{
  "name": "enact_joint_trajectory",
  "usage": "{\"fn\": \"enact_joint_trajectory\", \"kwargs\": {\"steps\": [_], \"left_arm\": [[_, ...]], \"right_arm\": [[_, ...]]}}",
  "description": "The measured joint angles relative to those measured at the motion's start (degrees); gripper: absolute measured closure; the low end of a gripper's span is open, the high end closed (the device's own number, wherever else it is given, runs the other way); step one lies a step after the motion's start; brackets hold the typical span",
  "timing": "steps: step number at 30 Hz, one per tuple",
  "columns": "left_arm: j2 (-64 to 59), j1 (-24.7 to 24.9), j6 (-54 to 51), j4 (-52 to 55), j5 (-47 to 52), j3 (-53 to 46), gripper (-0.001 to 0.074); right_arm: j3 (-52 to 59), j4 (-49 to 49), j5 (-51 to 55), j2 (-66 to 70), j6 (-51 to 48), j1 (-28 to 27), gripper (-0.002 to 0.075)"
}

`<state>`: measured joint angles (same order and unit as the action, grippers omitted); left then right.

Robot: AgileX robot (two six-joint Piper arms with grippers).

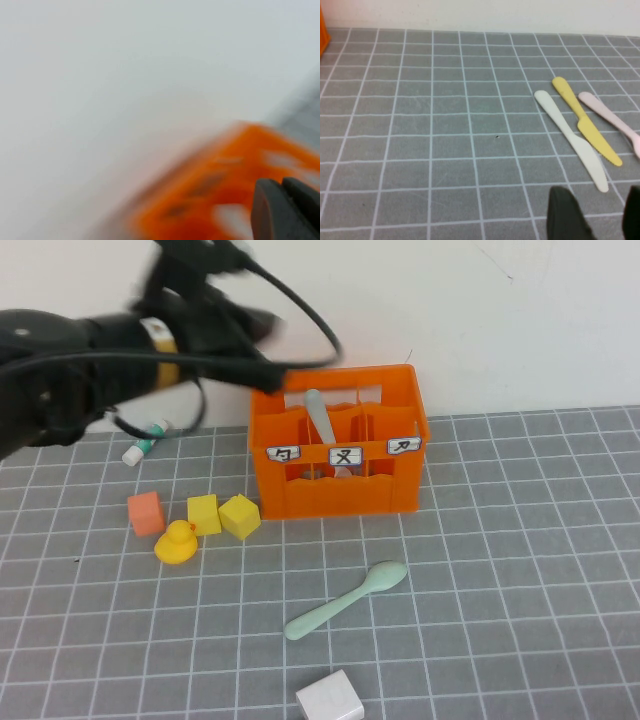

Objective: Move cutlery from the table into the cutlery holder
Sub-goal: Pick up the spoon

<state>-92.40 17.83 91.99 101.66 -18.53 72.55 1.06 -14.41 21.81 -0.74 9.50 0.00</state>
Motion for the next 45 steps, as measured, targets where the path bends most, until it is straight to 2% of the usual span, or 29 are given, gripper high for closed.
{"fn": "enact_joint_trajectory", "kwargs": {"steps": [3, 6, 10, 14, 21, 26, 30, 37, 45], "left_arm": [[2.75, -0.04, -0.45, -0.97, 14.22, -2.02, 0.0734], [5.94, -0.13, -3.99, -4.71, 24.03, -5.37, 0.0735], [11.78, -0.27, -9.69, -14.32, 29.33, -12.16, 0.0735], [18.52, -0.27, -11.02, -17.45, 29.72, -20.26, 0.0735], [32.04, -0.27, -8.43, -17.8, 24.84, -32.12, 0.0735], [41.21, -0.27, -7.71, -17.69, 18.53, -37.8, 0.0735], [48.37, -0.27, -4.03, -17.6, 17.22, -41.22, 0.0735], [56.29, -0.27, -0.14, -16.52, 10.82, -47.38, 0.0735], [59.0, -0.27, -0.01, -10.41, -1.29, -48.57, 0.0735]], "right_arm": [[0.0, 0.0, 0.0, 0.0, 0.0, 0.0, 0.047], [0.0, 0.0, 0.0, 0.0, 0.0, 0.0, 0.047], [0.0, 0.0, 0.0, 0.0, 0.0, 0.0, 0.047], [0.0, 0.0, 0.0, 0.0, 0.0, 0.0, 0.047], [0.0, 0.0, 0.0, 0.0, 0.0, 0.0, 0.047], [0.0, 0.0, 0.0, 0.0, 0.0, 0.0, 0.047], [0.0, 0.0, 0.0, 0.0, 0.0, 0.0, 0.047], [0.0, 0.0, 0.0, 0.0, 0.0, 0.0, 0.047], [0.0, 0.0, 0.0, 0.0, 0.0, 0.0, 0.047]]}}
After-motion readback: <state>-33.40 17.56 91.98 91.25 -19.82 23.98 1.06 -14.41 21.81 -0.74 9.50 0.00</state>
